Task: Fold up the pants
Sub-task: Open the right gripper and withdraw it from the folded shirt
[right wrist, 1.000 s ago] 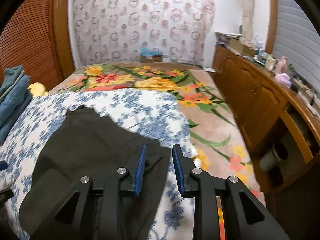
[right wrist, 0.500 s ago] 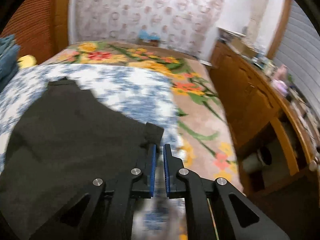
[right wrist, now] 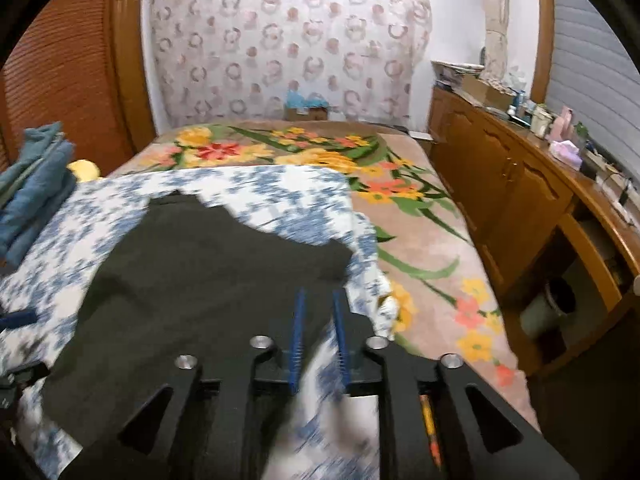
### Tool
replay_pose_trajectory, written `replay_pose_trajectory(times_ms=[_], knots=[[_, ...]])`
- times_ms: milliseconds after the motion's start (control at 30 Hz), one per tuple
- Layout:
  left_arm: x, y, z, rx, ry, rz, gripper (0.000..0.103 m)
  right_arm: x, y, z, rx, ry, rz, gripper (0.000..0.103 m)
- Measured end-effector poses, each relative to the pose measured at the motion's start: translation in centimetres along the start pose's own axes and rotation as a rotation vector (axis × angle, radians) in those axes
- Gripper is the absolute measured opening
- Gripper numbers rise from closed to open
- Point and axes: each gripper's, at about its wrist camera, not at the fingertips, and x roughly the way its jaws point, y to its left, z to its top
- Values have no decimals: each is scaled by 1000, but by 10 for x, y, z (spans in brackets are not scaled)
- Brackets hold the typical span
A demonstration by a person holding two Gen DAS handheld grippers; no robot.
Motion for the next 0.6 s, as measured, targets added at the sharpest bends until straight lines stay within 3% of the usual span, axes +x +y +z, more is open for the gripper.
replay_pose_trajectory(times_ms=[233,433,600], knots=[[-10,-10,-9,32,-2,-48,72,-38,15,-42,-20,-3,72,23],[-9,-16,-12,29,23,-98,50,-69,19,-69,-61,9,98,30],[-10,-24,-15,24,39,-142,45,-85,9,-79,-30,20,89,30]])
